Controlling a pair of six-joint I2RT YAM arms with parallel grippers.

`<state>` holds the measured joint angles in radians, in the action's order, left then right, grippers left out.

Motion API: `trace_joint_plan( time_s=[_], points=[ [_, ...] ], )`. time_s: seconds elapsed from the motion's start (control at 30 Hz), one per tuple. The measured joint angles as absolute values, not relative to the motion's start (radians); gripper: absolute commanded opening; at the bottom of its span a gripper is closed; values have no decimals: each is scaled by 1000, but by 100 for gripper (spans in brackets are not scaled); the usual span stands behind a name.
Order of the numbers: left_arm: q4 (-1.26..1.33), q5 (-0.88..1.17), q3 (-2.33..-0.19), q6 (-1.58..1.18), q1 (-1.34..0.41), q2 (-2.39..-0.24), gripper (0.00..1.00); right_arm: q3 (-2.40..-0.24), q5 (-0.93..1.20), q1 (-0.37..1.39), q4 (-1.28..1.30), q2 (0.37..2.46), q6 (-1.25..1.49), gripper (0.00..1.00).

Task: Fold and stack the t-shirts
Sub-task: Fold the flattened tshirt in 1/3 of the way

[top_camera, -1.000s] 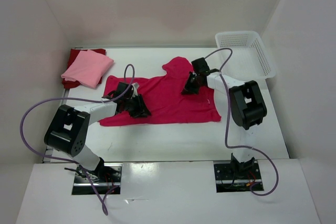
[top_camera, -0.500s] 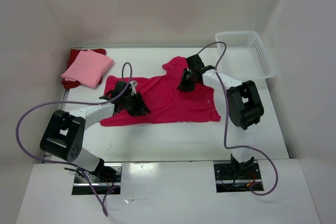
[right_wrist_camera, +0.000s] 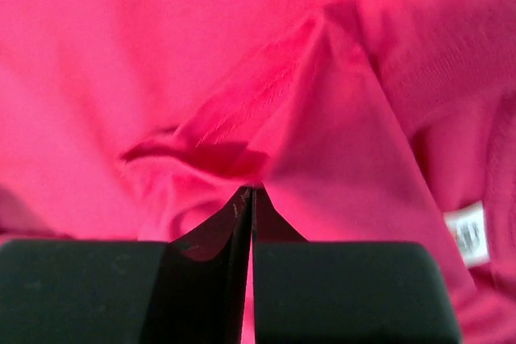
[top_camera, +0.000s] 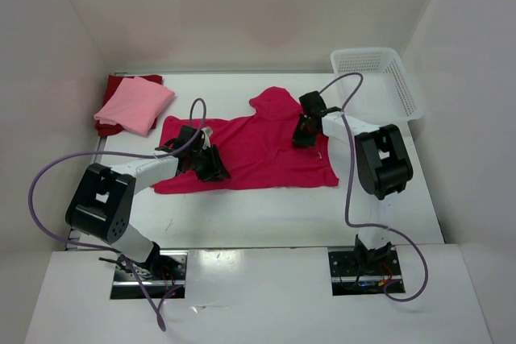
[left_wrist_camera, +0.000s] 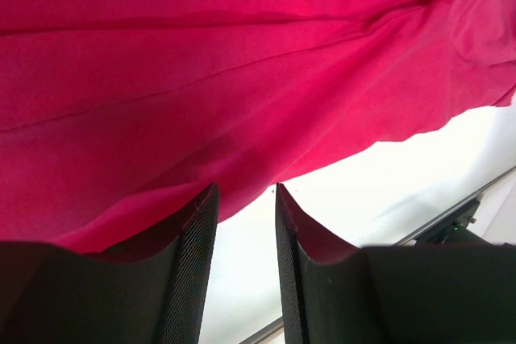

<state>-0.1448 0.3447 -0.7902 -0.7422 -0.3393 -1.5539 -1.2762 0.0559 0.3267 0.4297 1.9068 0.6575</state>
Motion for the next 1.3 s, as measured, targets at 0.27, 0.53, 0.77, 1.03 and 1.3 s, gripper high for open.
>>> trace_joint_plan(
  time_s=[0.27, 0.53, 0.77, 1.03, 1.3],
  points=[
    [-202, 316, -790, -730, -339, -1535, 43, -1505, 75, 327, 454, 2092, 641, 5],
    [-289, 265, -868, -677, -371, -1504, 47, -1482, 98, 327, 422, 2028, 640, 41],
    [-289, 240, -944, -654, -460, -1550, 42, -1121, 131, 340, 402, 1706, 703, 0],
    [-218, 298, -988, -678, -484, -1773, 41, -1042, 145, 420, 390, 1771, 743, 0],
    [-63, 448, -826, -743, -450, -1715, 41, -880, 151, 416, 335, 1677, 803, 0]
  ],
)
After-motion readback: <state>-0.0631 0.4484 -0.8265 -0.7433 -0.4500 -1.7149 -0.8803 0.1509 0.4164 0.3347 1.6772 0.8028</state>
